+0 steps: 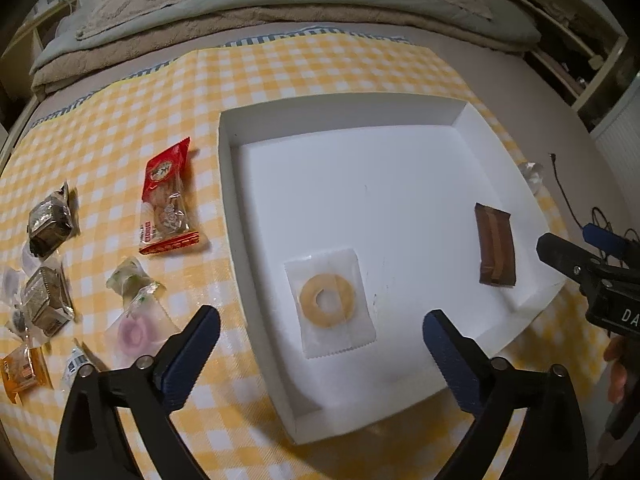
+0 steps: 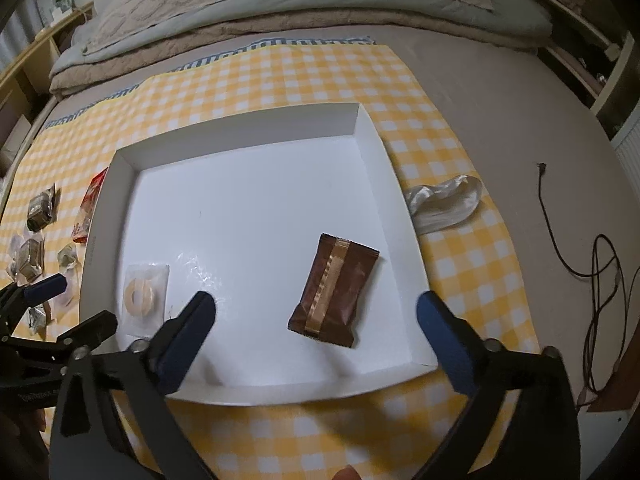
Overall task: Organize snacks
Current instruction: 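Withdraw both tools from the tray back toward the snack pile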
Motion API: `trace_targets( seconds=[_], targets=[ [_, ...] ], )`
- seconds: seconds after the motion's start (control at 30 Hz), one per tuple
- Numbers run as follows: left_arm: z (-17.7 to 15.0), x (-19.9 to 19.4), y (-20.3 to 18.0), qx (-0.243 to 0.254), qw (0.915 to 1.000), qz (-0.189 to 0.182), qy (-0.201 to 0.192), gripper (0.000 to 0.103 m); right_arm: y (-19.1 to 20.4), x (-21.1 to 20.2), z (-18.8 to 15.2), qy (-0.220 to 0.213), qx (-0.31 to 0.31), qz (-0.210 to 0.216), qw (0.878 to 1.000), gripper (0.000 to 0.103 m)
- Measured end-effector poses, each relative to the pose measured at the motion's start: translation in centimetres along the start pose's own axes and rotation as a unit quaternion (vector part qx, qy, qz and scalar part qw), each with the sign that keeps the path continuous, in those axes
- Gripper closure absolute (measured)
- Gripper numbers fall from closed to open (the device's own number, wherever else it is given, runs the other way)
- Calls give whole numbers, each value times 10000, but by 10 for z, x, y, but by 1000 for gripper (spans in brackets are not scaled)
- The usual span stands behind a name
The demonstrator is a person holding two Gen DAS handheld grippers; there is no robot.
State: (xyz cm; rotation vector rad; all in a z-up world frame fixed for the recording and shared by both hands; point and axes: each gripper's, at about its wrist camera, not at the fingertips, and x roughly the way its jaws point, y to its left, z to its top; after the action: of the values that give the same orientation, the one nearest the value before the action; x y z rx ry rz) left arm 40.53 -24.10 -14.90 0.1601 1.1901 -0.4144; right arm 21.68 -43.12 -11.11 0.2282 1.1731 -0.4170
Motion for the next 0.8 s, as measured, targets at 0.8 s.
trace_targets(
  seconds=[0.8],
  targets=[
    [-37, -116, 60, -151, 9960, 333, -821, 0, 49, -65, -2, -719, 90, 208, 9972, 0]
  ],
)
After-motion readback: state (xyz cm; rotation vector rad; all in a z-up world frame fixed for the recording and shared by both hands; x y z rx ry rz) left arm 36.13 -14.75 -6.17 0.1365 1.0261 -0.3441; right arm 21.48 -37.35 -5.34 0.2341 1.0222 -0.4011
